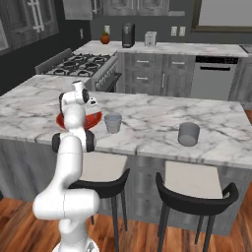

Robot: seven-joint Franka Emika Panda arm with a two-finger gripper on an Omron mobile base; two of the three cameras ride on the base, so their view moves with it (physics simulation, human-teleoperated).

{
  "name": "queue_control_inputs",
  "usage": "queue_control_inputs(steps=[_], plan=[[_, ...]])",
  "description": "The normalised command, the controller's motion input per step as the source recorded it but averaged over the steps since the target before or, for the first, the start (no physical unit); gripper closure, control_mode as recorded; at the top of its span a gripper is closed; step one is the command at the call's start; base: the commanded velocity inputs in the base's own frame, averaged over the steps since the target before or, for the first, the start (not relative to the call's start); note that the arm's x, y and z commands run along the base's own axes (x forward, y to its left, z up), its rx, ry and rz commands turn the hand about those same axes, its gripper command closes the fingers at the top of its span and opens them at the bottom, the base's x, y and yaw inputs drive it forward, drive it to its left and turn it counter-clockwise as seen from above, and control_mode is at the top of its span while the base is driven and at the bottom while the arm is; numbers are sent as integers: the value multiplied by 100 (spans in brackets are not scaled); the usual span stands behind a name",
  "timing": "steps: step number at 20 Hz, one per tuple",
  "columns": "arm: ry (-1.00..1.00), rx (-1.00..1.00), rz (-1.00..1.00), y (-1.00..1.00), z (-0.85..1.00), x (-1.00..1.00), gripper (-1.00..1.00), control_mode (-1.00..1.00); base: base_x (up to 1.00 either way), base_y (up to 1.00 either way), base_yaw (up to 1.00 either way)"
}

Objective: There are four ice cubes in the ice bowl. Place two ice cubes in each glass of water.

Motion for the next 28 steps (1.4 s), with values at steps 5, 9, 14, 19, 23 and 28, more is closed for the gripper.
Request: queue_control_inputs(steps=[5, 9, 14, 19, 23, 28], plan=[[6, -16, -3, 28, -66, 0, -100, -100, 0, 0, 0], [20, -11, -5, 16, -79, 0, -100, -100, 0, 0, 0], [23, -8, -7, 3, -86, -13, -100, -100, 0, 0, 0], [18, -12, -10, 5, -93, -28, -100, -100, 0, 0, 0], [20, -11, -13, 17, -90, -53, -100, -100, 0, 0, 0], [20, -10, -16, 27, -83, -50, -100, -100, 0, 0, 0]])
